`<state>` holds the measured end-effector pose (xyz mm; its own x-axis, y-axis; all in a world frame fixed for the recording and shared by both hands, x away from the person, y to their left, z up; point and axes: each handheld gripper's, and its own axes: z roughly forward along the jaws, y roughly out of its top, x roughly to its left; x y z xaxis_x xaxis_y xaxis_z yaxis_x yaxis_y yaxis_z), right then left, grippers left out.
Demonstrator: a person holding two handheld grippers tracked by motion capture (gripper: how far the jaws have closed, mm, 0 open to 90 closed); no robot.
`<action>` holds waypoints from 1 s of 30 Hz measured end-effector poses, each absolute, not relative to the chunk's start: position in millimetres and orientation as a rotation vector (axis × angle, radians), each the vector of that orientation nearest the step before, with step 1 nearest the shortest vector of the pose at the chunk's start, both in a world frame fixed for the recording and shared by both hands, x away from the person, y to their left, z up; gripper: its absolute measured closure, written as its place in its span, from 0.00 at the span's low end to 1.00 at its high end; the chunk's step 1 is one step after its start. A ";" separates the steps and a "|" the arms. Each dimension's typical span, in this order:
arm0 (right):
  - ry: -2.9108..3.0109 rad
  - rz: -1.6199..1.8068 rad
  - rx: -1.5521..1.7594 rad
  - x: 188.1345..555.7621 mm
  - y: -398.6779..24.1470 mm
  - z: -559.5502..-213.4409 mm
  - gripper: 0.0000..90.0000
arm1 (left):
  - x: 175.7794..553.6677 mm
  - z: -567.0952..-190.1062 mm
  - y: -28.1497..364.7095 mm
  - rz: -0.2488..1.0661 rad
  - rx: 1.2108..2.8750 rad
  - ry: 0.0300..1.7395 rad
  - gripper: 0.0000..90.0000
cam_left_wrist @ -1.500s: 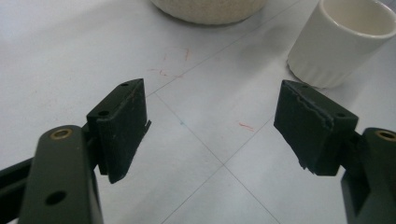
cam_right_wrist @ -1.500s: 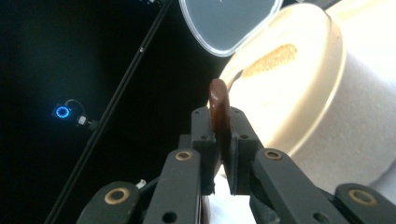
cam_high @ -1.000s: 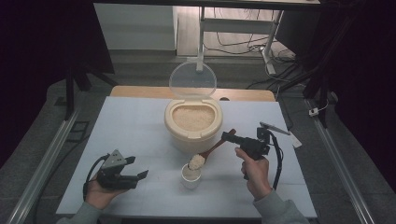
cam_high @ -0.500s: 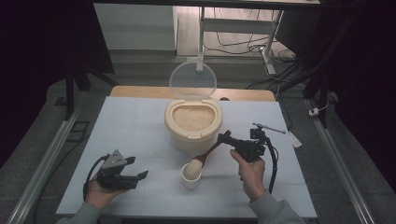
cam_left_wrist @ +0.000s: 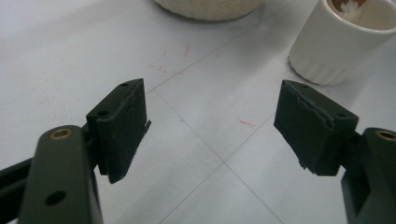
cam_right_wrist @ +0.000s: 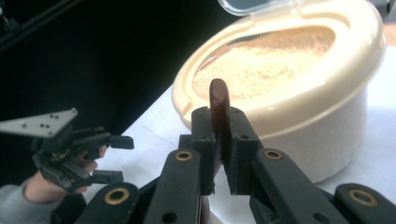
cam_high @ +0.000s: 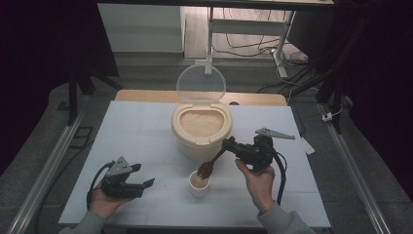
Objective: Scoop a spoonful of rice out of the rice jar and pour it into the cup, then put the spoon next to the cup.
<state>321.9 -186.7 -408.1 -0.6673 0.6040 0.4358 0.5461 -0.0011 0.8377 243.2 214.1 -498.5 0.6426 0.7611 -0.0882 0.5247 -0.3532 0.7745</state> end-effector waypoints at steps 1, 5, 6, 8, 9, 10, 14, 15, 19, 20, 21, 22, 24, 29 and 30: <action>2.184 1.779 1.232 319.9 -185.3 -406.4 0.93 | 243.2 -498.5 214.1 0.366 2.041 1.001 0.28; 2.186 1.783 1.206 316.7 -184.4 -403.1 0.93 | 243.3 -498.5 214.5 0.365 2.039 1.002 0.28; 2.181 1.790 1.210 317.1 -185.2 -403.2 0.93 | 243.3 -498.5 214.6 0.365 2.039 1.002 0.28; 2.176 1.823 1.240 319.4 -189.3 -404.0 0.92 | 243.3 -498.5 214.7 0.364 2.039 1.002 0.28; 2.171 1.845 1.255 321.1 -192.4 -404.8 0.93 | 243.2 -498.5 214.8 0.365 2.039 1.002 0.28; 2.166 1.860 1.267 322.2 -194.9 -405.3 0.93 | 243.1 -498.5 215.0 0.365 2.040 1.002 0.28; 2.124 1.931 1.301 324.6 -210.3 -403.7 0.92 | 243.3 -498.4 215.3 0.366 2.038 1.005 0.28; 2.116 1.941 1.301 324.4 -214.3 -401.6 0.93 | 243.6 -498.5 215.1 0.366 2.037 1.006 0.28; 2.074 1.947 1.291 322.1 -230.1 -389.9 0.93 | 245.0 -498.5 213.1 0.364 2.040 1.004 0.28; 2.066 1.946 1.284 321.3 -234.1 -386.4 0.93 | 245.2 -498.6 212.5 0.363 2.041 1.002 0.28; 2.064 1.939 1.276 320.6 -237.7 -383.2 0.93 | 245.2 -498.7 212.1 0.364 2.044 1.000 0.28; 2.068 1.936 1.271 320.2 -240.8 -380.6 0.93 | 245.0 -498.8 211.7 0.362 2.044 1.000 0.28; 2.079 1.925 1.274 320.2 -245.6 -377.4 0.93 | 244.6 -498.6 211.8 0.360 2.042 0.999 0.27; 2.135 1.878 1.290 322.7 -253.0 -377.2 0.93 | 242.5 -498.2 212.7 0.360 2.037 0.999 0.27; 2.149 1.864 1.291 323.1 -253.8 -377.8 0.92 | 242.0 -498.3 213.1 0.357 2.037 0.999 0.27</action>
